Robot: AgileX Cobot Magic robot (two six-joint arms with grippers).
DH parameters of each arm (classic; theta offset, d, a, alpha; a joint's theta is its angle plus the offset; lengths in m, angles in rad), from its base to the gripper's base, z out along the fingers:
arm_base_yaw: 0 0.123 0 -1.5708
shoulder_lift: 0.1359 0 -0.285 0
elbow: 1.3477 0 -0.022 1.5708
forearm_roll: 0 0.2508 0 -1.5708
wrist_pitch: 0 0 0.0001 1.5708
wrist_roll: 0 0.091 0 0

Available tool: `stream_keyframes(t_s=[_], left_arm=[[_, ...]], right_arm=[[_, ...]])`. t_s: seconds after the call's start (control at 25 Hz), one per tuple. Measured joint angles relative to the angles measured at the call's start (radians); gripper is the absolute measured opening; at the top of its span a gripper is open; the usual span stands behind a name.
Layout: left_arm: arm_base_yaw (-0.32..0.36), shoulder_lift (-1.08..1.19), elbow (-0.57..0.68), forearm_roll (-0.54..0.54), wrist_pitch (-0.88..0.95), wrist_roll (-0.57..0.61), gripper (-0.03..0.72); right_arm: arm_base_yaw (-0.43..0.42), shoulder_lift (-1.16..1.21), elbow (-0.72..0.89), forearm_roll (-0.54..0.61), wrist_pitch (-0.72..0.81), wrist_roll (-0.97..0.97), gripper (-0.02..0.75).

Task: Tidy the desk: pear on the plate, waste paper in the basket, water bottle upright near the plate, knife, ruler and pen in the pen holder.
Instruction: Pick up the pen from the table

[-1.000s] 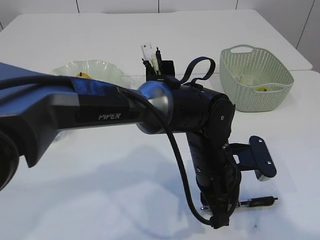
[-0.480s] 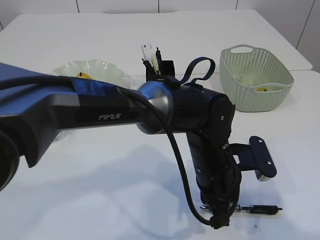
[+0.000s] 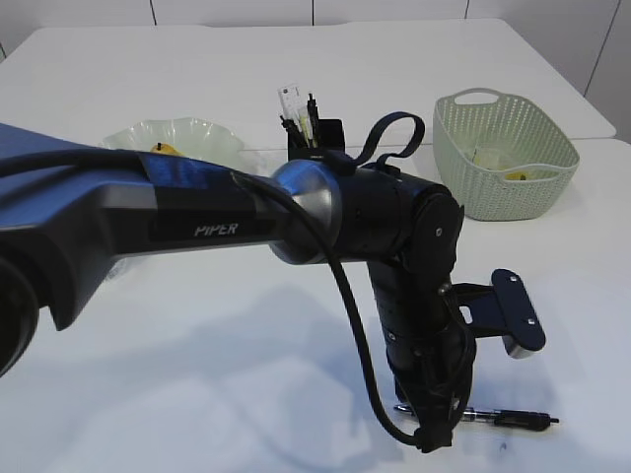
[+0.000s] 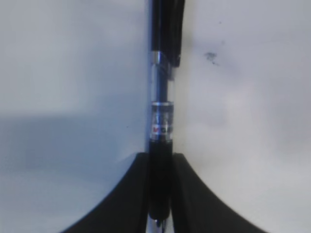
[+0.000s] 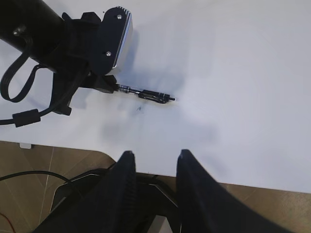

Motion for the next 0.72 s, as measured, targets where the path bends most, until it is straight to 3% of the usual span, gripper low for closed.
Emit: stream_keyframes(t_s=[0.72], left_arm=[[0.0,0.002,-0.014,-0.01,0.074,0.0,0.064]], right_arm=[[0.0,0.0,-0.024,0.001,0.0,0.0,0.244]])
